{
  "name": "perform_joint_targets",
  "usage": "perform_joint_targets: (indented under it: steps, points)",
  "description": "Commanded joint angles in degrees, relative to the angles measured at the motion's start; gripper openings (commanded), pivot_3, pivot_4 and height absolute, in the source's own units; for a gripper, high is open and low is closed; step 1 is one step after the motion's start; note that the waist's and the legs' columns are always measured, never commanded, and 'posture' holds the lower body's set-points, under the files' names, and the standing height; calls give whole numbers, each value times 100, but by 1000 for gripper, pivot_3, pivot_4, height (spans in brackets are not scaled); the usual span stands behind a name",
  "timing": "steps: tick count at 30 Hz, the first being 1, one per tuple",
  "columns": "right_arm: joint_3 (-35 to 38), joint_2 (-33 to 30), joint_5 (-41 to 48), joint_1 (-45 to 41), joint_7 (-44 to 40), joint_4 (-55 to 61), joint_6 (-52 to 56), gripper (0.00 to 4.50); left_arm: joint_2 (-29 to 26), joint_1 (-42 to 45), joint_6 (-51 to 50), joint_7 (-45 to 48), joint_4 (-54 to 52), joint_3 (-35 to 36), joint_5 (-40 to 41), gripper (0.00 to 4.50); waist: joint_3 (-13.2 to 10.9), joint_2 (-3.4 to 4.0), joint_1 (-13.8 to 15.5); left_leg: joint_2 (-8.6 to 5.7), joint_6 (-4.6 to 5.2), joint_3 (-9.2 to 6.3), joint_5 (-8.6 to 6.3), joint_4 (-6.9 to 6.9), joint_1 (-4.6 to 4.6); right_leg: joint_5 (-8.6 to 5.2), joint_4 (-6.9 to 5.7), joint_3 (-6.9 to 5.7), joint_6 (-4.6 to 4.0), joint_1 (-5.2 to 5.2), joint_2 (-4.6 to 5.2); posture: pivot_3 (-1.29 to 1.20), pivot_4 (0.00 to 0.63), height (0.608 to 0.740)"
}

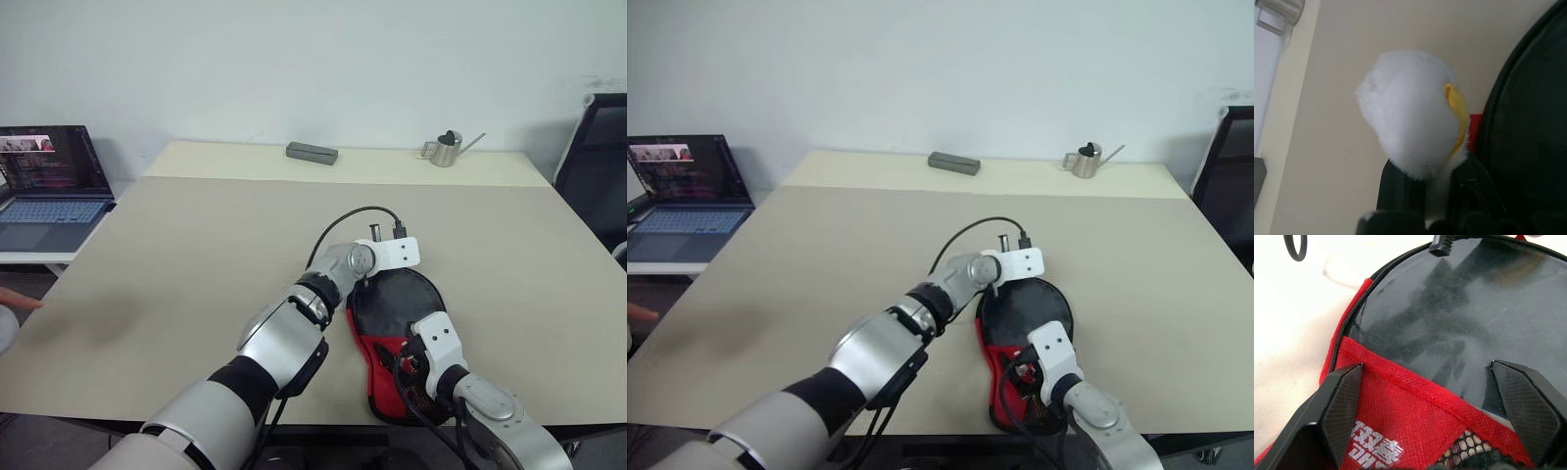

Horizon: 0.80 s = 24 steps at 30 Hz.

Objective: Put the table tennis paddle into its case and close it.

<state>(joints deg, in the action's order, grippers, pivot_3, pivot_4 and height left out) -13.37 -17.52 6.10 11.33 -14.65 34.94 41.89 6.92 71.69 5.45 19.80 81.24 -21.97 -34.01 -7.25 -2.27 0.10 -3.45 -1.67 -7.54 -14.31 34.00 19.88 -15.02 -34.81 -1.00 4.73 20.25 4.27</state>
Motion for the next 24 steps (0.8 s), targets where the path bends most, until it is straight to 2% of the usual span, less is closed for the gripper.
perform_joint_targets:
  steps: [1,9,10,20,24]
  points:
    - [-146,-41,15,200,-30,-533,489,4500,30,94,43,67,-138,66,69,1422,0,-1,0,-1,0,0,0,0,0,0,0,0,0,0,1,0,150,740]
    - [-148,-33,-2,-108,-150,-813,428,4500,107,111,404,514,-188,277,336,4312,7,-7,-3,3,-2,0,-2,0,-8,-1,1,0,0,-1,7,0,150,740]
    - [-156,-26,-10,-159,-166,-864,410,4500,95,141,471,624,-204,361,426,4476,7,-7,-5,3,-3,0,-2,0,-9,-1,1,-1,-1,-2,11,0,150,740]
    - [-90,-8,-11,-602,-339,-1259,348,4500,-468,485,725,1248,-349,1011,1138,4476,-11,5,-110,22,-3,2,-2,1,-10,7,-10,-12,13,-1,11,0,150,740]
    - [-82,15,-31,-823,-424,-1478,281,4500,-1083,529,893,1821,-513,1343,1525,4476,-14,6,-159,18,-4,2,-2,1,-12,12,-10,-5,22,-2,11,0,150,740]
